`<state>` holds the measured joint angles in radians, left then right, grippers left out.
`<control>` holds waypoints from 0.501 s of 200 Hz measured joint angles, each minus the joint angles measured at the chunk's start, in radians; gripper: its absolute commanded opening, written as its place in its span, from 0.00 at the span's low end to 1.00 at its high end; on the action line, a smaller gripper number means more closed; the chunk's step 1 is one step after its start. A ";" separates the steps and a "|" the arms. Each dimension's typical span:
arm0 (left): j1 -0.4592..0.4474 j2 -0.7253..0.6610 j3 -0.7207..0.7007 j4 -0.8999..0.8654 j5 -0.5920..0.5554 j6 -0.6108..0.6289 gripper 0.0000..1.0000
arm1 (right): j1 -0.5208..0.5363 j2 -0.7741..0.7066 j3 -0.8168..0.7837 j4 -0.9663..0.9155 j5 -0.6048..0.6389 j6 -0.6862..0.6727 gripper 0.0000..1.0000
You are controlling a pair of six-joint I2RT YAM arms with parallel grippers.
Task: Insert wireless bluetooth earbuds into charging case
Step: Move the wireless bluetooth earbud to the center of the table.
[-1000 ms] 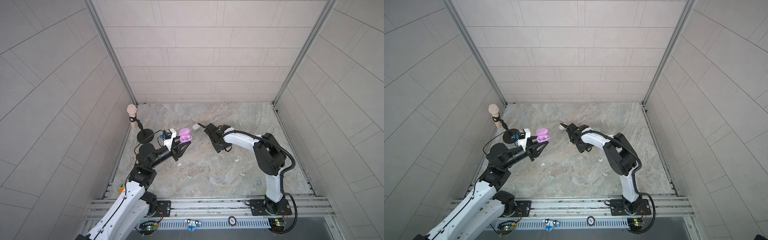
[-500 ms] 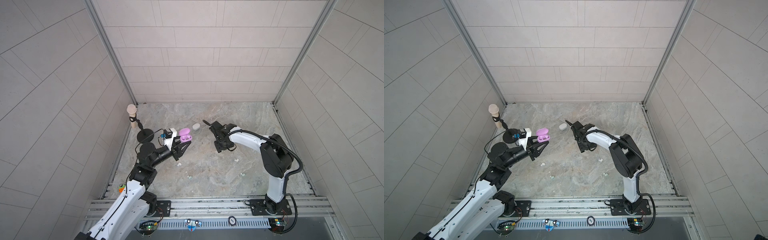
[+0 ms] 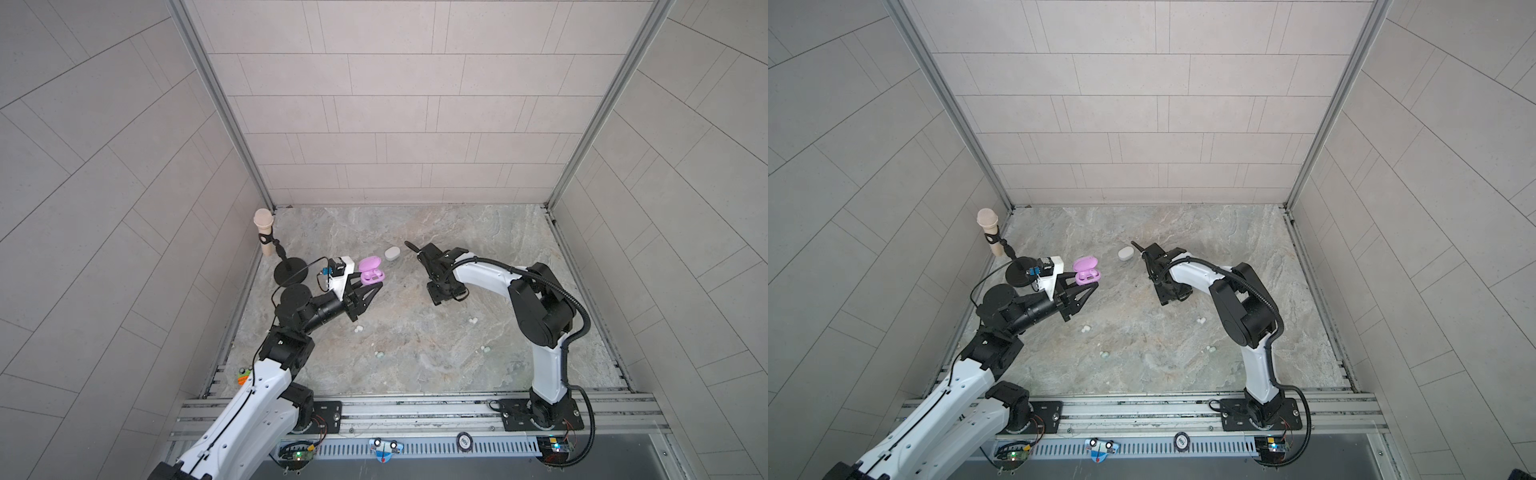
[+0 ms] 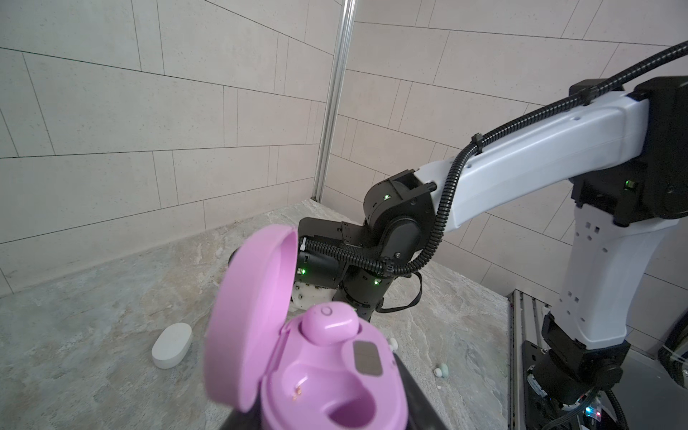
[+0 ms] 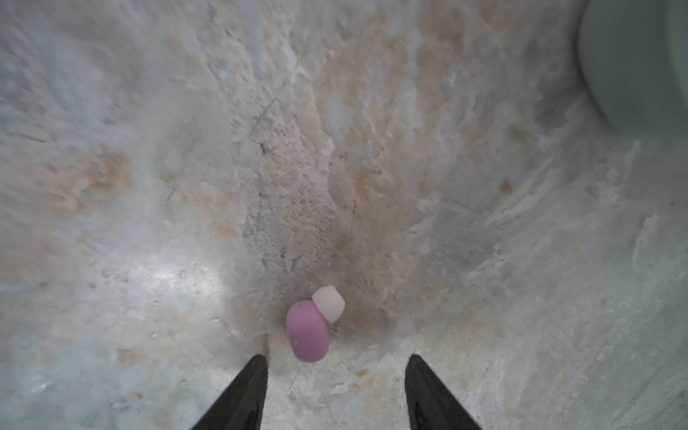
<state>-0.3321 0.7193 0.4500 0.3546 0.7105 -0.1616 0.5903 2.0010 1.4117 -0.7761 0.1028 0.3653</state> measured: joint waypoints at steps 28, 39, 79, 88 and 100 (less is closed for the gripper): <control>0.000 0.000 0.000 0.000 0.000 0.000 0.22 | 0.000 0.007 0.004 0.006 0.079 -0.020 0.61; 0.000 0.000 0.000 0.000 0.000 -0.001 0.22 | 0.000 0.007 0.004 0.005 0.110 -0.026 0.62; 0.000 0.000 0.000 0.000 0.000 -0.003 0.22 | -0.008 0.007 0.008 -0.002 0.190 -0.052 0.61; 0.000 0.000 0.000 0.000 0.000 -0.004 0.22 | -0.012 0.007 0.013 -0.007 0.202 -0.057 0.61; 0.000 0.000 0.000 0.001 0.000 -0.004 0.22 | -0.018 0.007 0.024 -0.012 0.218 -0.063 0.61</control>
<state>-0.3321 0.7193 0.4500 0.3553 0.7105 -0.1658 0.5728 2.0083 1.4353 -0.7879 0.3210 0.3019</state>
